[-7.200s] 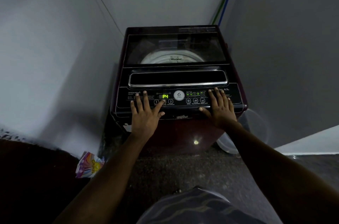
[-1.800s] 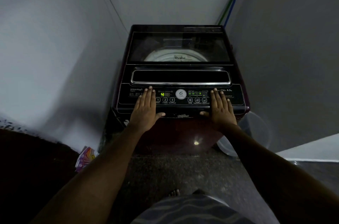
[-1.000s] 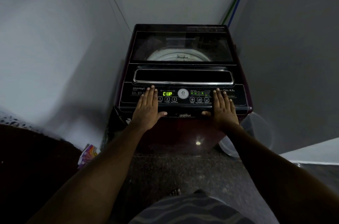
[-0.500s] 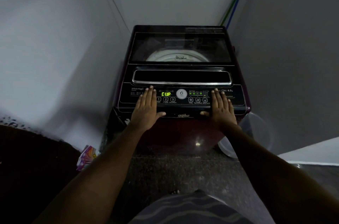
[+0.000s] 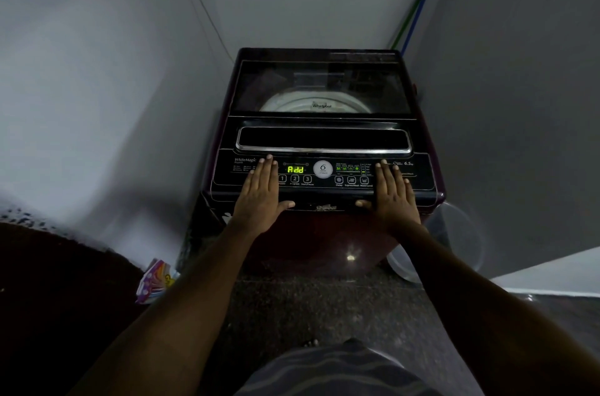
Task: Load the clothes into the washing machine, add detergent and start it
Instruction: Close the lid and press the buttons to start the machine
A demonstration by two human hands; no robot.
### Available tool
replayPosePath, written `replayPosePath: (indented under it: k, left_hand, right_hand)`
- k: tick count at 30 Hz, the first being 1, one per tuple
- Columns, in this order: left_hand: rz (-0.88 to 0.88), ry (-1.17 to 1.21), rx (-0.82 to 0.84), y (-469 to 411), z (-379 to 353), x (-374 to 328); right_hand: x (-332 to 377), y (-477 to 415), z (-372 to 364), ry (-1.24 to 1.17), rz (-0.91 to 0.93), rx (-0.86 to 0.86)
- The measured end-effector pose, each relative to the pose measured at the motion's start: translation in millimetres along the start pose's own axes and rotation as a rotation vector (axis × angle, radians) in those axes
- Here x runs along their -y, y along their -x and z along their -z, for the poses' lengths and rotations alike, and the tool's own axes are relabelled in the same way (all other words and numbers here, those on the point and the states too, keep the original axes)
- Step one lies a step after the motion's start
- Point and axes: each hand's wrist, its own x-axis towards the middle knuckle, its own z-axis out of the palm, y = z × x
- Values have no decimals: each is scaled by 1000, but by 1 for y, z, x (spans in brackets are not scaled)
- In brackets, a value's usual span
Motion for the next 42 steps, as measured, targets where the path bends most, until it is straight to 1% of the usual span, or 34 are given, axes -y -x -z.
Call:
replayPosePath:
  k: [21, 42]
  left_hand:
    - [9, 14, 5, 0, 1, -1]
    - [4, 21, -2, 1, 2, -1]
  right_hand:
    - [0, 0, -2, 10, -3, -17]
    - [2, 0, 0, 22, -22, 18]
